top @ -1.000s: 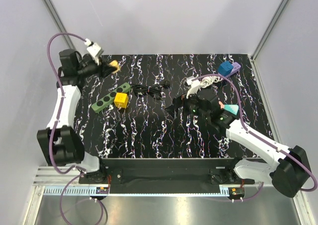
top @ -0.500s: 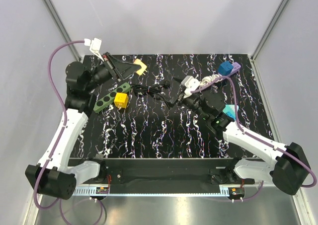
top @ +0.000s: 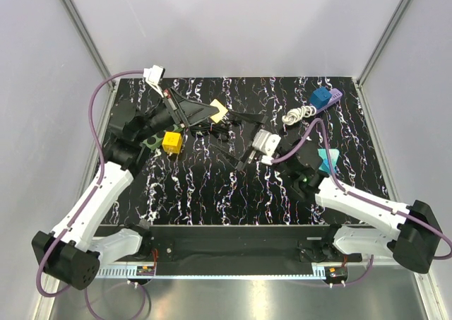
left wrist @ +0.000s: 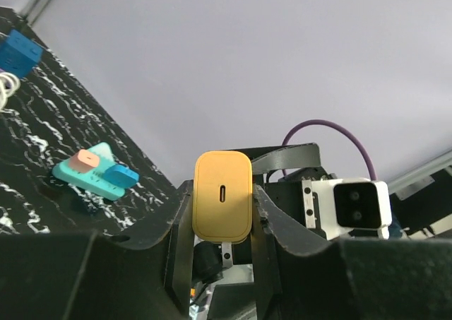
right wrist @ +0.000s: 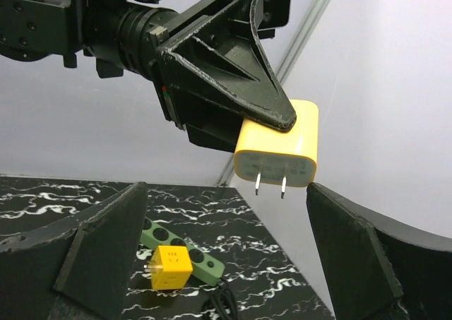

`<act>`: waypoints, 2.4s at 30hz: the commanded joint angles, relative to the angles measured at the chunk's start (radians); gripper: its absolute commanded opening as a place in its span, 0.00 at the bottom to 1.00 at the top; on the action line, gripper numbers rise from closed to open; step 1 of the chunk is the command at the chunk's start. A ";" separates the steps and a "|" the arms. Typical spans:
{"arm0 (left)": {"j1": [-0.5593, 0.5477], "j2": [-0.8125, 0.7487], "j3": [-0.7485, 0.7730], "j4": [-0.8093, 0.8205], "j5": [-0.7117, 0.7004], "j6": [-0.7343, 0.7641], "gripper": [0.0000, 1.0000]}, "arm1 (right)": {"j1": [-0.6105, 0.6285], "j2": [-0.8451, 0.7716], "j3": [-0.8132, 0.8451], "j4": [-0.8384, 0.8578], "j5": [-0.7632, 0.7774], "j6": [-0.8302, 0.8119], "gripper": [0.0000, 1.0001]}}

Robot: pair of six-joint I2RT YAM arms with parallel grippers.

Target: Insert the plug

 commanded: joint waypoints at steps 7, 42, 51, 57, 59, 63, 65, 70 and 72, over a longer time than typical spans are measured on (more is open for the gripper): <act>-0.021 -0.047 -0.047 0.068 -0.027 -0.040 0.00 | 0.065 0.028 0.067 0.098 0.105 -0.138 0.96; -0.057 -0.023 0.111 -0.376 0.243 0.210 0.41 | 0.077 -0.122 -0.006 -0.109 0.013 -0.201 0.00; -0.057 -0.004 0.120 -0.393 0.289 0.223 0.41 | 0.079 -0.139 -0.006 -0.175 -0.042 -0.167 0.00; -0.057 0.002 0.125 -0.402 0.302 0.240 0.00 | 0.079 -0.139 -0.005 -0.188 -0.052 -0.147 0.00; -0.057 0.002 0.126 -0.439 0.293 0.277 0.00 | 0.079 -0.142 -0.006 -0.185 -0.036 -0.126 0.16; -0.041 -0.001 0.181 -0.628 0.210 0.533 0.00 | 0.077 -0.173 -0.018 -0.188 -0.015 -0.081 0.54; 0.001 0.000 0.201 -0.724 0.161 0.717 0.00 | 0.079 -0.216 -0.051 -0.182 -0.009 -0.034 0.68; 0.176 0.090 0.361 -0.970 0.098 1.025 0.00 | 0.079 -0.351 -0.178 -0.143 0.030 0.101 0.83; 0.247 0.141 0.388 -1.042 0.093 1.132 0.00 | 0.079 -0.420 -0.253 -0.130 0.060 0.129 0.87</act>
